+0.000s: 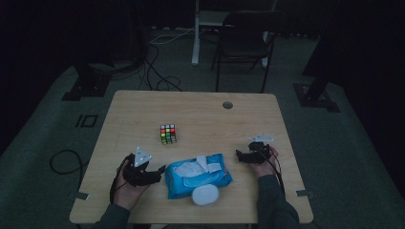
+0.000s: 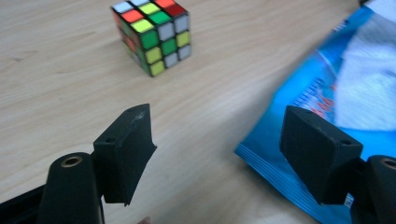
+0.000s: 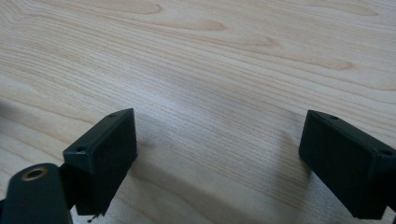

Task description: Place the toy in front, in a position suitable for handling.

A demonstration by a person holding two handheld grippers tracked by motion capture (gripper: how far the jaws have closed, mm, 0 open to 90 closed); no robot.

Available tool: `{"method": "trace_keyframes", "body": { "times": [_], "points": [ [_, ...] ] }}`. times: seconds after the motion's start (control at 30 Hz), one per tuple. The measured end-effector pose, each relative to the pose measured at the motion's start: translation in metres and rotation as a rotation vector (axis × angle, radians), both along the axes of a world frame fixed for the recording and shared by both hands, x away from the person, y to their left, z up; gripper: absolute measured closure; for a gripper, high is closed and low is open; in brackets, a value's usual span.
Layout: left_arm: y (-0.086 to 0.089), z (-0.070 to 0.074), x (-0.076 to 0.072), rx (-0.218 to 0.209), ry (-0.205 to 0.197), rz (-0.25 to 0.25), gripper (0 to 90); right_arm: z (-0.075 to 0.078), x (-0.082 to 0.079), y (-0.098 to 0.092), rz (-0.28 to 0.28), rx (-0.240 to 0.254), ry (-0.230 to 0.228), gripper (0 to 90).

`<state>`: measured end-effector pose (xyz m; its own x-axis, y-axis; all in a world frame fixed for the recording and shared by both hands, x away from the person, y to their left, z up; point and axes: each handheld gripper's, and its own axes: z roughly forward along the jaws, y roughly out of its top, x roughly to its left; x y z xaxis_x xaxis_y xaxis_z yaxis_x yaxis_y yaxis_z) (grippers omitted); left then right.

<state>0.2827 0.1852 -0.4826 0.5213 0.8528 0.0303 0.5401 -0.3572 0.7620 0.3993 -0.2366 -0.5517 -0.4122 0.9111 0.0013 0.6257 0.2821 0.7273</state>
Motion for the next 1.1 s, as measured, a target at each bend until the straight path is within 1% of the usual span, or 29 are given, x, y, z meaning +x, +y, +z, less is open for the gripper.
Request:
{"method": "trace_keyframes", "body": {
  "times": [0.03,0.07,0.13,0.2,0.27,0.33,0.4,0.43,0.47,0.5,0.53,0.57,0.6,0.63,0.7,0.73,0.77,0.83,0.87,0.9,0.93,0.97,1.0,1.03,1.1],
  "points": [
    [0.000,0.000,0.000,0.000,0.000,0.000,26.5,0.000,0.000,0.000,0.000,0.000,0.000,11.1],
    [-0.002,-0.002,-0.006,-0.006,0.010,-0.014,26.5,0.000,0.000,0.000,0.000,0.000,0.000,11.1],
    [-0.007,-0.005,-0.014,0.002,0.014,-0.033,26.5,0.000,0.000,0.000,0.000,0.000,0.000,11.2],
    [-0.008,-0.005,-0.017,0.009,0.015,-0.040,26.6,0.000,0.000,0.000,0.000,0.000,0.000,11.1],
    [-0.013,-0.009,-0.025,0.018,0.024,-0.065,26.6,0.000,0.000,0.000,-0.001,0.000,0.000,11.1],
    [-0.016,-0.012,-0.029,0.028,0.036,-0.078,26.6,0.000,0.000,0.000,-0.001,0.000,0.000,11.1],
    [-0.017,-0.013,-0.031,0.034,0.040,-0.082,26.6,0.000,0.000,0.000,-0.001,0.000,0.000,11.1],
    [-0.019,-0.015,-0.035,0.041,0.055,-0.091,26.6,0.000,0.000,0.000,0.000,0.000,0.000,11.1],
    [-0.019,-0.015,-0.035,0.041,0.055,-0.091,26.7,0.000,0.000,0.000,0.000,0.000,0.000,11.2],
    [-0.020,-0.017,-0.040,0.040,0.061,-0.100,26.8,0.000,0.000,0.000,0.000,0.000,0.000,11.1],
    [-0.020,-0.017,-0.040,0.040,0.061,-0.100,27.1,0.000,0.000,0.000,0.000,0.000,0.000,11.1],
    [-0.021,-0.018,-0.046,0.031,0.070,-0.110,27.2,0.000,0.000,0.000,0.000,0.000,0.000,11.1],
    [-0.021,-0.018,-0.046,0.031,0.070,-0.110,27.4,0.000,0.000,0.000,0.000,0.000,0.000,11.1],
    [-0.023,-0.020,-0.051,0.026,0.087,-0.133,29.1,0.000,0.000,0.000,0.000,0.000,0.000,11.1],
    [-0.024,-0.021,-0.056,0.026,0.096,-0.149,30.4,0.000,0.000,0.000,-0.001,0.000,0.000,11.1],
    [-0.024,-0.021,-0.056,0.026,0.096,-0.149,31.4,0.000,0.000,0.000,-0.001,0.000,0.000,11.1],
    [-0.025,-0.023,-0.059,0.013,0.104,-0.156,32.3,0.000,0.000,0.000,-0.001,0.001,0.000,11.1],
    [-0.027,-0.025,-0.061,0.009,0.108,-0.163,33.7,0.000,0.000,0.000,-0.001,0.001,0.000,11.1],
    [-0.028,-0.025,-0.062,0.001,0.117,-0.169,36.2,0.000,0.000,0.000,-0.001,0.001,0.000,11.1],
    [-0.028,-0.025,-0.062,0.001,0.117,-0.169,37.4,0.000,0.000,0.000,-0.001,0.001,0.000,11.1],
    [-0.031,-0.028,-0.064,-0.006,0.143,-0.198,38.2,0.000,0.000,0.000,-0.001,0.001,0.000,11.1],
    [-0.031,-0.028,-0.064,-0.006,0.143,-0.198,38.2,0.000,0.000,0.000,-0.001,0.001,0.000,11.1],
    [-0.033,-0.030,-0.066,0.007,0.144,-0.209,38.4,0.000,0.000,0.000,-0.001,0.001,0.000,11.1],
    [-0.037,-0.034,-0.067,0.033,0.144,-0.211,39.5,0.000,0.000,0.000,-0.001,0.001,0.000,11.1],
    [-0.041,-0.037,-0.065,0.070,0.143,-0.190,45.5,0.000,0.000,0.000,-0.001,0.001,0.000,11.1]
  ]
}}
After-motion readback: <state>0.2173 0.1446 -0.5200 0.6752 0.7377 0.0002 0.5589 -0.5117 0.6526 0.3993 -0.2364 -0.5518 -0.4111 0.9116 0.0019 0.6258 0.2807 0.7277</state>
